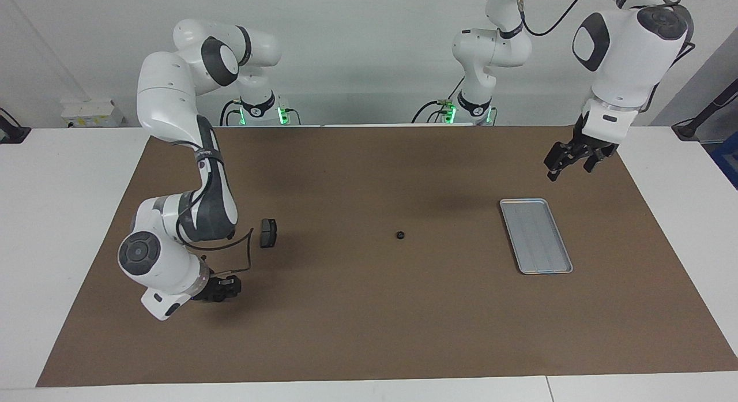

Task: Place bearing gear from tray to pile
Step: 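Withdraw the left gripper while the right gripper moves to the center gear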

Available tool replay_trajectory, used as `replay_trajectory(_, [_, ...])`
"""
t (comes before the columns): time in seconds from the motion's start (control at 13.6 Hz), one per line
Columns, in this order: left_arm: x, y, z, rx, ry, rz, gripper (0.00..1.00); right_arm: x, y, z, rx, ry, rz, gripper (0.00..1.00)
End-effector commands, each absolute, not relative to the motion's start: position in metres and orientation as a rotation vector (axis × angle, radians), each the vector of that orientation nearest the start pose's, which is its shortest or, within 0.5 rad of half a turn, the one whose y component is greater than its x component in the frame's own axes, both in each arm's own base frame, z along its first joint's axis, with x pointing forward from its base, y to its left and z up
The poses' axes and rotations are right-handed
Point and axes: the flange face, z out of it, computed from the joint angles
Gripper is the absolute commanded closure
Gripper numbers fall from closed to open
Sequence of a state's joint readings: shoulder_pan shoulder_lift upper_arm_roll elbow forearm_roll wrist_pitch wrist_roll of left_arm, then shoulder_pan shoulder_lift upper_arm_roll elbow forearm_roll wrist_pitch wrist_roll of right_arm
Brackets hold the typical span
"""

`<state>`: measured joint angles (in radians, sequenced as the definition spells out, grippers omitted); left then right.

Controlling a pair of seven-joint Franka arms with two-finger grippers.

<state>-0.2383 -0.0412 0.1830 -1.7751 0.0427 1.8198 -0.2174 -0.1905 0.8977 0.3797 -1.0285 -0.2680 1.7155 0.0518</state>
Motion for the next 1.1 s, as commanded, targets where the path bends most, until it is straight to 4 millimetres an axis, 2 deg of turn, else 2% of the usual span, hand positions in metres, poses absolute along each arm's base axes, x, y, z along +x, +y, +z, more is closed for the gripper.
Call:
replay_trajectory(0.0, [0.551, -0.005, 0.573, -3.102, -0.248, -0.121, 0.0, 0.731, 0.093, 0.368, -3.183, -0.042, 0.305, 0.0])
replay_trajectory(0.07, [0.552, -0.001, 0.575, -3.102, -0.245, -0.128, 0.0, 0.722, 0.12, 0.382, -3.186, 0.042, 0.322, 0.0])
replay_trajectory(0.15, [0.555, -0.002, 0.585, -3.101, -0.243, -0.157, 0.0, 0.713, 0.152, 0.398, -3.169, 0.112, 0.311, 0.0])
replay_trajectory(0.22, [0.555, -0.004, 0.586, -3.099, -0.238, -0.16, 0.0, 0.704, 0.183, 0.406, -3.161, 0.158, 0.302, 0.0])
replay_trajectory(0.44, [0.547, -0.001, 0.576, -3.098, -0.212, -0.11, 0.0, 0.681, 0.265, 0.418, -3.152, 0.354, 0.252, 0.0])
replay_trajectory(0.59, [0.541, 0.003, 0.571, -3.099, -0.212, -0.092, 0.0, 0.664, 0.316, 0.42, -3.134, 0.491, 0.202, 0.0])
replay_trajectory(0.73, [0.539, -0.002, 0.568, -3.099, -0.197, -0.081, 0.0, 0.65, 0.351, 0.421, -3.107, 0.579, 0.158, 0.0])
replay_trajectory(0.81, [0.539, -0.003, 0.569, -3.1, -0.2, -0.085, 0.0, 0.646, 0.366, 0.417, -3.089, 0.623, 0.142, 0.0])
replay_trajectory(0.88, [0.539, -0.004, 0.569, -3.11, -0.2, -0.077, 0.0, 0.637, 0.389, 0.412, -3.072, 0.66, 0.126, 0.0])
replay_trajectory(1.03, [0.538, -0.008, 0.571, -3.151, -0.212, -0.049, 0.0, 0.629, 0.418, 0.395, -3.029, 0.737, 0.102, 0.0])
